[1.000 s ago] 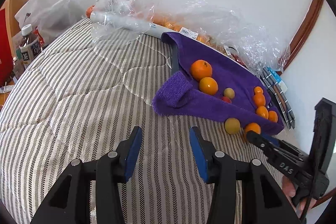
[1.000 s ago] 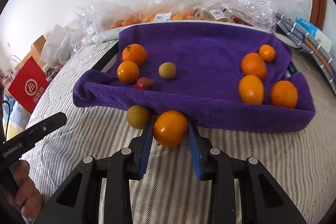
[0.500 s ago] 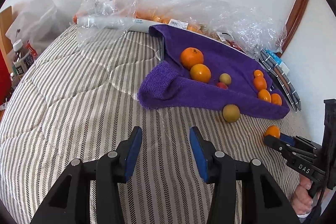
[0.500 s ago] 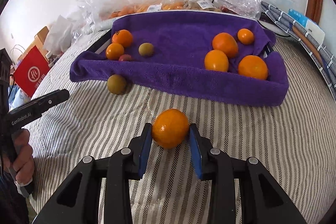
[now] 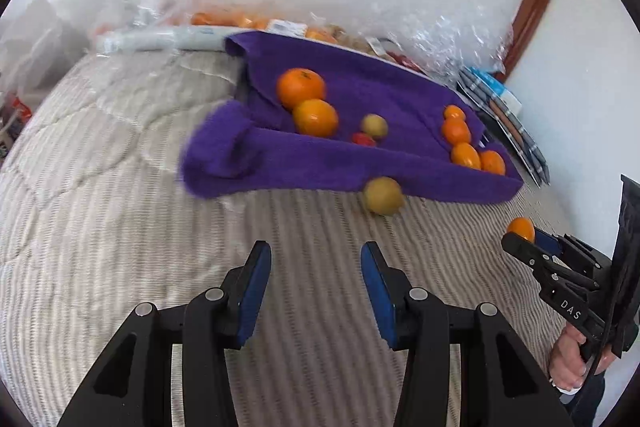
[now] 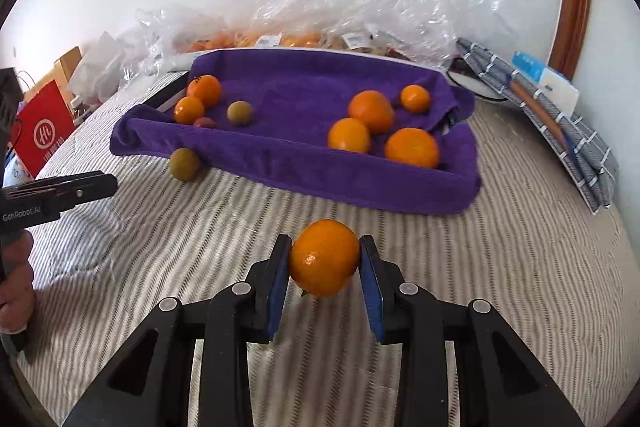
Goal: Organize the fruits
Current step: 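Grasp an orange with the right tool while the left tool grasps a yellow-green fruit, then lift the held orange and yellow-green fruit above the bed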
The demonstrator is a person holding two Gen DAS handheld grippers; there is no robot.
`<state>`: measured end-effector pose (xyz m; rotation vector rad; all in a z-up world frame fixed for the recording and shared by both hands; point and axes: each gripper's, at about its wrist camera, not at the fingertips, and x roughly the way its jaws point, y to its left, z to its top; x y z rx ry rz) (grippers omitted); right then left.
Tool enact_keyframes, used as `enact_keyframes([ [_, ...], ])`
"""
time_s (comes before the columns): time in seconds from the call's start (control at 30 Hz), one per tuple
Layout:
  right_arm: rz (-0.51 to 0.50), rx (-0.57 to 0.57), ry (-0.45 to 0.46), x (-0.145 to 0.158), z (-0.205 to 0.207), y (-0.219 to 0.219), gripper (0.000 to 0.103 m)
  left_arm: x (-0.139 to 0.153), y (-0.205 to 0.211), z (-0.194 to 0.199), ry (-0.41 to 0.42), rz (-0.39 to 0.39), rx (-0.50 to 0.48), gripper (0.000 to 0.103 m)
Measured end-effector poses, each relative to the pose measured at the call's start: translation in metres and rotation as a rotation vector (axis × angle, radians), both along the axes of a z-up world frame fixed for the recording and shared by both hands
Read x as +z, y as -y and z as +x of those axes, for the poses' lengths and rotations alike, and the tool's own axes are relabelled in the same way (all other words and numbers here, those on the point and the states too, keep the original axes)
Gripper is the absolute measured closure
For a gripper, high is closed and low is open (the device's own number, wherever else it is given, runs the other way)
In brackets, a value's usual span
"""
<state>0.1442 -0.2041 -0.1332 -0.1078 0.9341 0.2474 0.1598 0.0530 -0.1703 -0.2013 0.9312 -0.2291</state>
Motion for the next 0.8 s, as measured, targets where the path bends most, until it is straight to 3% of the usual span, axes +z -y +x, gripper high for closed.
enact_keyframes([
  [0.13,0.053,-0.019,-0.012,0.0,-0.001,0.019,0.069,0.0,0.033,0.014,0.0,0.068,-0.031,0.058],
  [0.33,0.12,-0.033,-0.015,-0.001,0.0,0.027,0.069,0.0,0.058,0.032,0.008,0.083,-0.034,0.059],
  [0.47,0.157,-0.026,-0.008,0.001,-0.003,0.029,0.069,-0.004,0.068,0.041,0.015,0.125,-0.006,0.069],
  [0.8,0.152,-0.028,-0.027,-0.002,0.0,0.028,0.069,-0.005,0.063,0.044,0.008,0.065,0.005,0.071],
])
